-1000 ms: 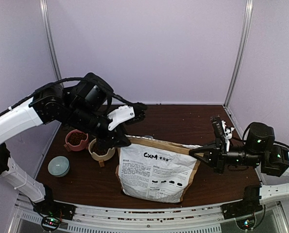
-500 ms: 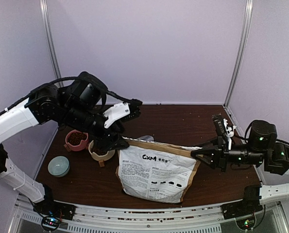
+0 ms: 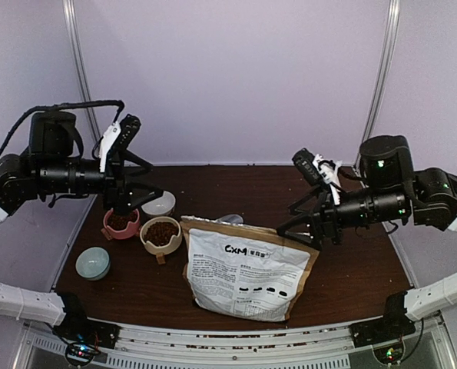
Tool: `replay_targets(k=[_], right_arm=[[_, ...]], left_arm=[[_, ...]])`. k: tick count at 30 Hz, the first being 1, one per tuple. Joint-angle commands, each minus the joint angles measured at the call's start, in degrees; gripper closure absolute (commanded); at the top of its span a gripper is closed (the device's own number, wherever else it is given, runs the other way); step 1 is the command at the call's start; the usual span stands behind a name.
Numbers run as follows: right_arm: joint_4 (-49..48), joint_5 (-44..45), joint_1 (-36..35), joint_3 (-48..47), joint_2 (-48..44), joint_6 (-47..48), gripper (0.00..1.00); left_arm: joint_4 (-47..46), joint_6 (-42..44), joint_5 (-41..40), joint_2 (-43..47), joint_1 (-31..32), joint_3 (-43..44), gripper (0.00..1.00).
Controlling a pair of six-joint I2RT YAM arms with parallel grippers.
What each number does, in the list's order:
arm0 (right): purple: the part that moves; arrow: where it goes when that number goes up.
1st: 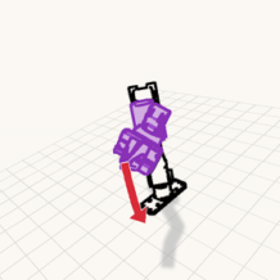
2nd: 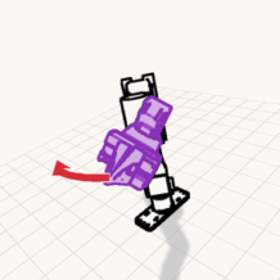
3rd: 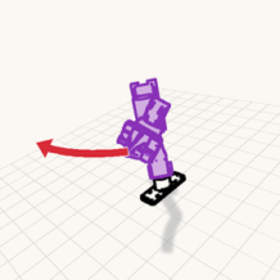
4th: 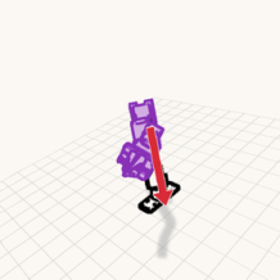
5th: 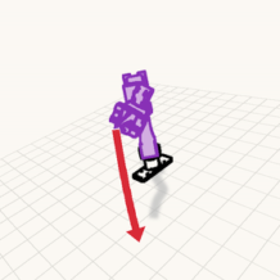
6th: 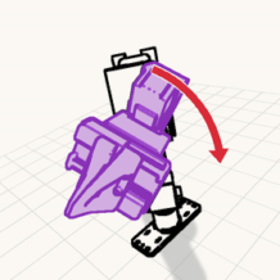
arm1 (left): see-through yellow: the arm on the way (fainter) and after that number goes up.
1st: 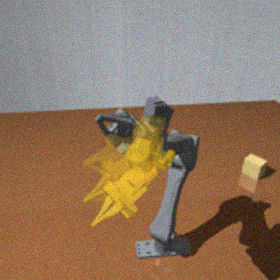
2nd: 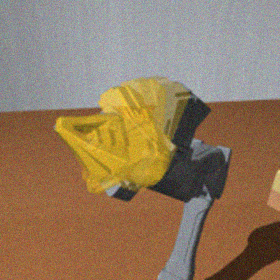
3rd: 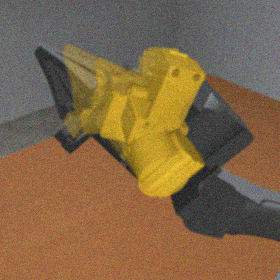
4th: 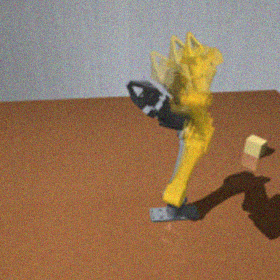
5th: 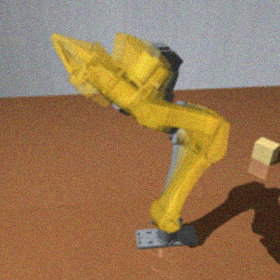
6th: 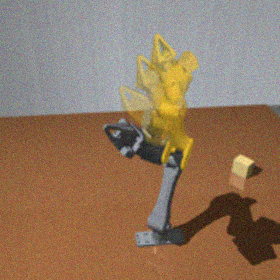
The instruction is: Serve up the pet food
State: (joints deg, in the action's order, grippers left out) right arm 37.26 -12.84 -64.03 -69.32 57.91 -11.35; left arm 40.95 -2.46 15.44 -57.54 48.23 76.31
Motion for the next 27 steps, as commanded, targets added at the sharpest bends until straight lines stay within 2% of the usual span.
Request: replay_targets(k=[1, 4, 8, 9, 11, 12, 13, 19, 21, 23, 25, 27], right_arm=[[9.29, -0.43, -0.83, -7.72, 8.05, 4.65, 0.27], [12.23, -2.14, -1.03, -12.63, 14.77, 6.77, 0.30], [16.22, -3.69, -1.41, -18.49, 21.48, 9.12, 0.43], [16.68, -3.69, -1.65, -19.43, 22.39, 9.42, 0.51], [16.91, -3.36, -1.93, -20.76, 23.30, 9.72, 0.75], [16.77, -3.22, -1.95, -21.23, 23.56, 9.69, 0.91], [16.59, -3.09, -2.02, -21.50, 23.64, 9.76, 1.00], [14.25, -3.37, -2.75, -22.61, 24.76, 8.91, 1.00], [13.11, -3.51, -2.92, -23.12, 25.68, 8.27, 0.83], [11.97, -3.63, -3.22, -23.86, 26.79, 7.87, 0.73], [11.42, -3.80, -3.49, -25.04, 28.13, 7.82, 0.71], [11.72, -3.45, -3.68, -26.42, 29.41, 7.98, 0.75]], left_arm=[[-5.21, -4.19, 0.90, 3.06, -7.09, -6.85, 0.17], [-6.46, -7.12, 0.32, 4.88, -12.16, -11.25, 0.16], [-8.58, -9.06, 0.69, 7.27, -18.20, -16.30, 0.16], [-9.44, -9.24, 1.35, 8.30, -19.49, -17.89, 0.17], [-11.02, -9.62, 2.40, 9.54, -21.72, -19.88, 0.16], [-11.73, -9.71, 2.82, 9.97, -22.47, -20.68, 0.16], [-12.08, -9.75, 3.10, 10.23, -23.00, -21.20, 0.16], [-13.05, -9.07, 3.66, 10.41, -23.83, -23.15, 0.16], [-13.26, -8.78, 4.08, 10.30, -23.92, -23.76, 0.16], [-13.58, -8.54, 4.45, 10.38, -23.92, -24.35, 0.16], [-13.82, -8.38, 4.74, 10.42, -23.94, -24.81, 0.16], [-13.98, -8.31, 4.87, 10.54, -23.94, -25.13, 0.16]])
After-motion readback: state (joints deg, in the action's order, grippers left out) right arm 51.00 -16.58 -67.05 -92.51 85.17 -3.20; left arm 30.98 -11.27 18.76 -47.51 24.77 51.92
